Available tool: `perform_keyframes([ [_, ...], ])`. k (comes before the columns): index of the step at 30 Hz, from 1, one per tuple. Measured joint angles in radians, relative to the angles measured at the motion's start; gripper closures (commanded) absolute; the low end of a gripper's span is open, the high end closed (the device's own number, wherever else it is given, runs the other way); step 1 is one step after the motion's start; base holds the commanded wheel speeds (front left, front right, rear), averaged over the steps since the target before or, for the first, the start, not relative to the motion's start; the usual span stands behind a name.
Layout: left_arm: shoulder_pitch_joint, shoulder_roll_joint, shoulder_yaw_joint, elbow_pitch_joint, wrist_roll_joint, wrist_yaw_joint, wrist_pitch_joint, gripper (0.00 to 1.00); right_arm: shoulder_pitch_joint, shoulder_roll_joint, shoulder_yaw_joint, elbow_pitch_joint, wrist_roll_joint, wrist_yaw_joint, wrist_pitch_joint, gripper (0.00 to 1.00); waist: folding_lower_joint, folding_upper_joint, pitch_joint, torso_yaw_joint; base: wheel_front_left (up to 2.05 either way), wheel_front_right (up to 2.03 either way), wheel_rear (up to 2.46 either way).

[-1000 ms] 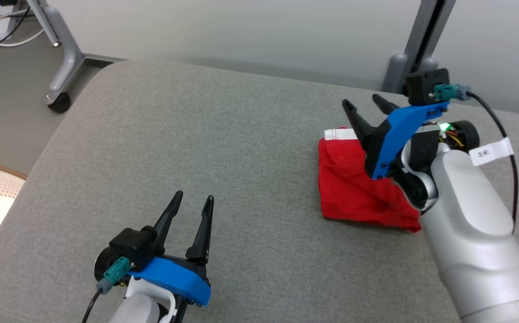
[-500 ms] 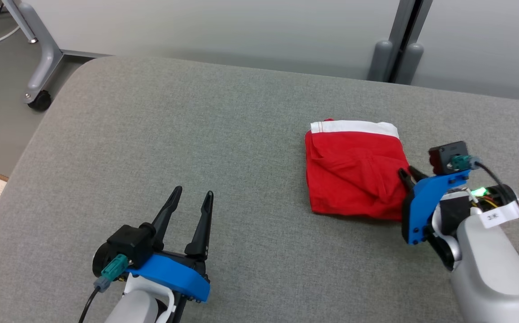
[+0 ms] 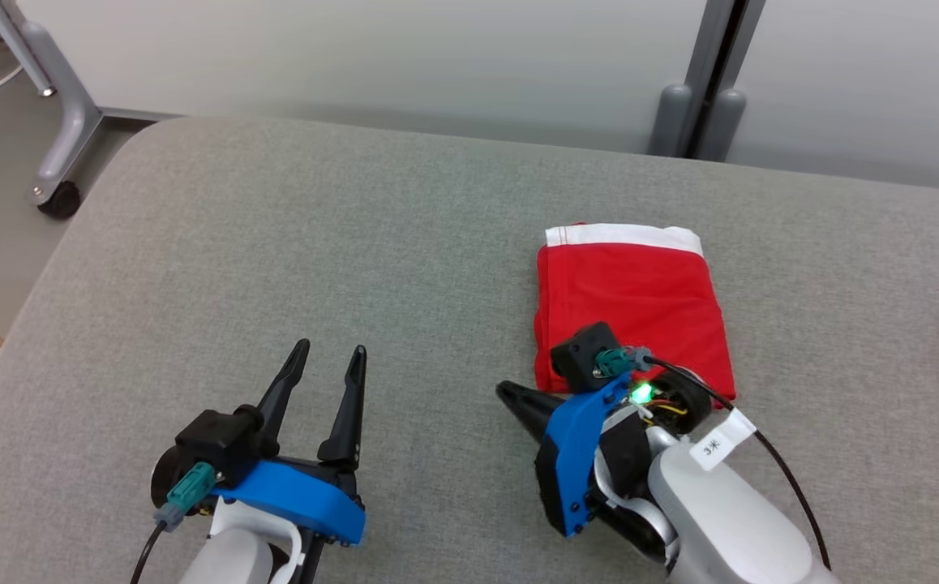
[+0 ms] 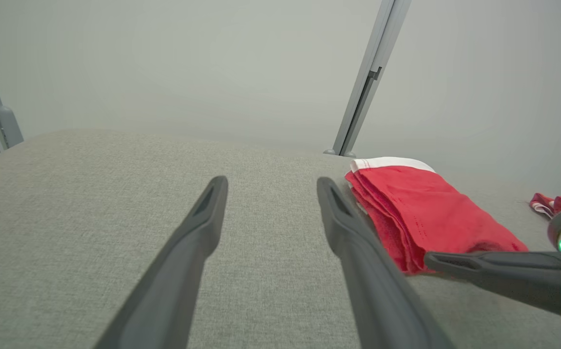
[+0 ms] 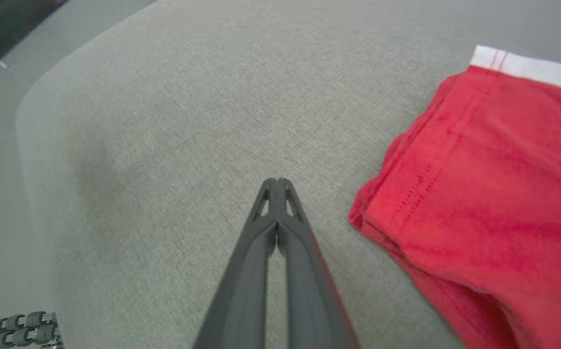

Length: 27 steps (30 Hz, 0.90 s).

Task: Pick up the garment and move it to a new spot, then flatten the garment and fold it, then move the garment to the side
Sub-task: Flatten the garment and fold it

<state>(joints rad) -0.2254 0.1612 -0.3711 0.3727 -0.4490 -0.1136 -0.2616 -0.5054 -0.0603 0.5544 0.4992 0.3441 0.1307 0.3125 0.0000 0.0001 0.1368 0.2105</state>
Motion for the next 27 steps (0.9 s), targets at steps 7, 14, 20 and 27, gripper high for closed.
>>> perform_keyframes([
  [7,0.058,0.009,0.047,-0.021,-0.010,0.028,0.000,0.00,0.109,-0.018,-0.166,-0.200,0.065,0.000,-0.131,0.00,0.0000,0.0000,-0.040,-0.048,0.00,0.00,0.00],
  [14,0.104,0.026,0.102,-0.047,-0.017,0.053,0.000,0.00,0.290,-0.014,-0.426,-0.364,-0.043,0.000,-0.227,0.00,0.0000,0.0000,-0.059,-0.112,0.00,0.00,0.00],
  [20,0.144,0.038,0.139,-0.064,-0.017,0.067,0.000,0.00,0.399,-0.005,-0.542,-0.422,-0.100,0.000,-0.267,0.00,0.0000,0.0000,-0.074,-0.163,0.00,0.00,0.00],
  [27,0.186,0.054,0.158,-0.064,-0.008,0.077,0.000,0.00,0.450,0.001,-0.557,-0.386,-0.127,0.000,-0.289,0.00,-0.0001,0.0000,-0.099,-0.210,0.00,0.00,0.00],
])
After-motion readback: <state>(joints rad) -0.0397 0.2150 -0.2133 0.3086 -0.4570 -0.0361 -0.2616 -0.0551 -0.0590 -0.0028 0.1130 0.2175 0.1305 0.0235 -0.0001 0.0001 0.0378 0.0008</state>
